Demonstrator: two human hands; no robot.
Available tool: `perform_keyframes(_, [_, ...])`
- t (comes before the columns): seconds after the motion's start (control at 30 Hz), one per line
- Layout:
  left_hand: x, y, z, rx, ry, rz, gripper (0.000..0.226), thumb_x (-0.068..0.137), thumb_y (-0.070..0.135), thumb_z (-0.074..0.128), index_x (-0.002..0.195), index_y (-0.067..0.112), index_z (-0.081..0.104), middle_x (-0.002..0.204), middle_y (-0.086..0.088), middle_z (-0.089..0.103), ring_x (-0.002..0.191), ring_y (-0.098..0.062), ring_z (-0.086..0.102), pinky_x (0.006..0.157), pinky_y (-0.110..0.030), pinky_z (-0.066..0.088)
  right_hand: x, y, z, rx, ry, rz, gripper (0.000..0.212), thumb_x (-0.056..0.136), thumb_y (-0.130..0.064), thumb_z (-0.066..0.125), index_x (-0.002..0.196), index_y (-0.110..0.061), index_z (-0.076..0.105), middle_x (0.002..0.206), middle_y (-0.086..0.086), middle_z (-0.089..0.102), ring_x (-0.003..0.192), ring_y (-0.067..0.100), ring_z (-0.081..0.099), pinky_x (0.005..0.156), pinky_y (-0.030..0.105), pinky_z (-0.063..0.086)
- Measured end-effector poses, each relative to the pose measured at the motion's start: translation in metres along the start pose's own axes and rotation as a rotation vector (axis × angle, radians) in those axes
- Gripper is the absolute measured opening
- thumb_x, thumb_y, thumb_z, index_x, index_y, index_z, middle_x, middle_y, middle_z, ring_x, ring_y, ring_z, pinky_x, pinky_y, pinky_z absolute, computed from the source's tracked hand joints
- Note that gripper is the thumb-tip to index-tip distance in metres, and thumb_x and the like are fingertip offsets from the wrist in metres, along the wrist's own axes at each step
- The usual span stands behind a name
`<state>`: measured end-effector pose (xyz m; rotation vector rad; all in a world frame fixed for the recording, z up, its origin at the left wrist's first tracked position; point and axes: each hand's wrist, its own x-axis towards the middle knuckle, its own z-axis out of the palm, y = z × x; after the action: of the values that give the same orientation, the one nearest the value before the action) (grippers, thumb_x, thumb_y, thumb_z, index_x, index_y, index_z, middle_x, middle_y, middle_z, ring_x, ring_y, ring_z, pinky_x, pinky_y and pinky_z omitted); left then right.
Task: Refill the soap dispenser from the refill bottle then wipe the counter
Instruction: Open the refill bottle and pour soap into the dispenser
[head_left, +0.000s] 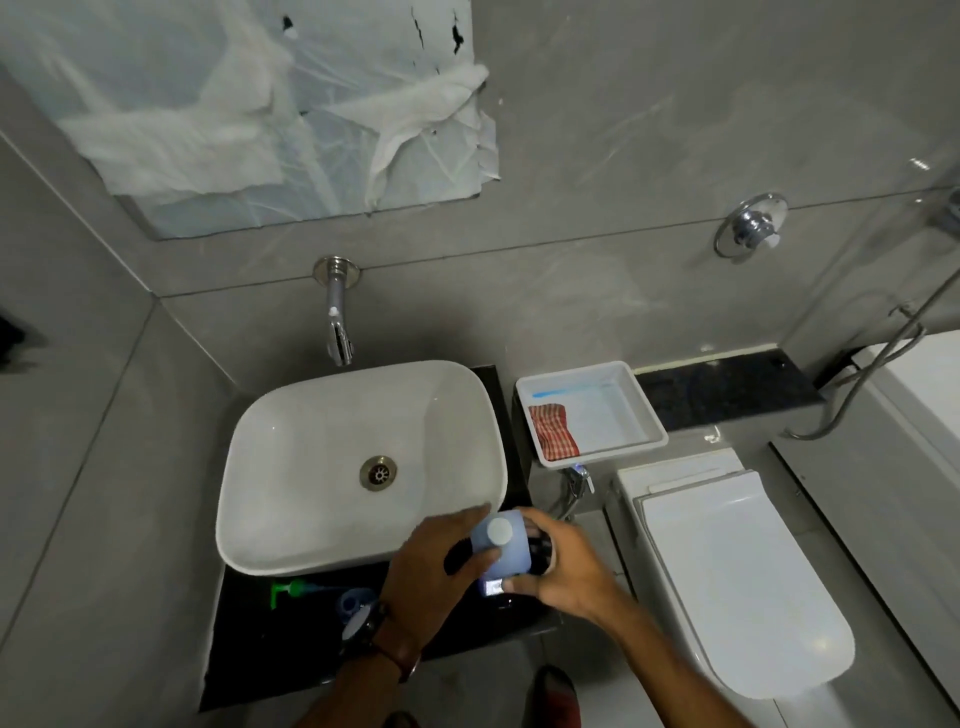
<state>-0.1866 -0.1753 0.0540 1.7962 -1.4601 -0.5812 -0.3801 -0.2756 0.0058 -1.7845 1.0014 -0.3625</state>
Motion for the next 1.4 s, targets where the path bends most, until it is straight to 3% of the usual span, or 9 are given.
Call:
perform_keyframes(0.13, [0.030, 0.045, -0.049, -0.103, 0.002, 0.089, 0.053, 0.086, 0.048, 0.070, 0.135, 0.038, 0.054, 0.133, 0.020, 0.059, 0.123, 0.005, 0.052, 0.107, -0.018, 0.041, 0.013, -0.067, -0.027, -0.049, 0.041, -0.132, 0.093, 0.056, -0.059, 0.096, 0.138, -0.045, 0.056, 0.124, -0.026, 0.070, 0.113, -0.006, 0.068, 0.099, 0.030, 0.060])
perform_keyframes(0.3, [0.068, 0.107, -0.104, -0.238, 0.132, 0.151, 0.041, 0.085, 0.040, 0.071, 0.124, 0.027, 0.066, 0.120, 0.011, 0.068, 0.112, -0.005, 0.062, 0.099, -0.036, 0.050, 0.026, -0.159, -0.053, -0.093, 0.160, -0.290, 0.082, 0.056, -0.052, 0.097, 0.130, -0.043, 0.063, 0.110, -0.021, 0.074, 0.096, -0.003, 0.072, 0.084, 0.021, 0.062])
perform_keyframes(0.53, [0.078, 0.140, -0.165, -0.383, 0.240, 0.287, 0.043, 0.100, 0.036, 0.047, 0.142, 0.028, 0.050, 0.138, 0.026, 0.055, 0.131, 0.004, 0.049, 0.101, -0.010, 0.040, 0.029, -0.241, -0.083, -0.016, 0.256, -0.387, 0.072, 0.060, -0.049, 0.095, 0.126, -0.041, 0.068, 0.096, -0.010, 0.080, 0.080, 0.011, 0.076, 0.072, 0.028, 0.065])
perform_keyframes(0.63, [0.085, 0.143, -0.182, -0.203, 0.420, 0.342, 0.032, 0.095, 0.035, 0.061, 0.127, 0.033, 0.060, 0.114, 0.032, 0.065, 0.114, 0.007, 0.060, 0.093, -0.015, 0.049, 0.027, -0.255, -0.088, -0.025, 0.269, -0.388, 0.078, 0.057, -0.052, 0.092, 0.130, -0.037, 0.068, 0.105, -0.013, 0.079, 0.088, 0.009, 0.076, 0.079, 0.032, 0.066])
perform_keyframes(0.73, [0.093, 0.149, -0.193, -0.122, 0.484, 0.398, 0.036, 0.084, 0.037, 0.075, 0.116, 0.023, 0.066, 0.101, 0.010, 0.066, 0.098, -0.007, 0.065, 0.085, -0.029, 0.055, 0.026, -0.262, -0.088, -0.030, 0.246, -0.386, 0.078, 0.059, -0.048, 0.094, 0.131, -0.036, 0.067, 0.109, -0.011, 0.079, 0.092, 0.011, 0.076, 0.081, 0.037, 0.067])
perform_keyframes(0.8, [0.099, 0.154, -0.195, -0.090, 0.470, 0.393, 0.049, 0.078, 0.044, 0.078, 0.118, 0.019, 0.066, 0.105, 0.001, 0.064, 0.097, -0.013, 0.063, 0.085, -0.029, 0.055, 0.025, -0.266, -0.087, -0.032, 0.227, -0.386, 0.078, 0.058, -0.052, 0.093, 0.130, -0.038, 0.068, 0.108, -0.011, 0.079, 0.092, 0.012, 0.077, 0.080, 0.039, 0.067])
perform_keyframes(1.03, [0.092, 0.159, -0.189, -0.189, 0.150, 0.344, 0.056, 0.097, 0.051, 0.047, 0.147, 0.028, 0.042, 0.136, 0.021, 0.053, 0.125, 0.005, 0.052, 0.102, -0.015, 0.043, 0.025, -0.270, -0.087, -0.028, 0.231, -0.375, 0.074, 0.058, -0.050, 0.094, 0.127, -0.038, 0.069, 0.106, -0.013, 0.079, 0.093, 0.012, 0.077, 0.078, 0.040, 0.068])
perform_keyframes(1.2, [0.092, 0.148, -0.194, -0.081, 0.389, 0.380, 0.036, 0.096, 0.032, 0.059, 0.131, 0.032, 0.055, 0.126, 0.021, 0.059, 0.117, 0.010, 0.055, 0.099, -0.017, 0.048, 0.030, -0.264, -0.087, -0.045, 0.230, -0.366, 0.073, 0.063, -0.037, 0.097, 0.130, -0.039, 0.067, 0.111, -0.012, 0.077, 0.095, 0.013, 0.076, 0.079, 0.041, 0.068])
perform_keyframes(1.4, [0.096, 0.149, -0.196, -0.129, 0.392, 0.362, 0.048, 0.083, 0.032, 0.077, 0.127, 0.020, 0.064, 0.120, 0.013, 0.067, 0.107, 0.006, 0.063, 0.091, -0.017, 0.053, 0.034, -0.264, -0.082, -0.055, 0.251, -0.419, 0.065, 0.056, -0.054, 0.090, 0.114, -0.062, 0.063, 0.101, -0.028, 0.076, 0.093, -0.003, 0.073, 0.076, 0.021, 0.065])
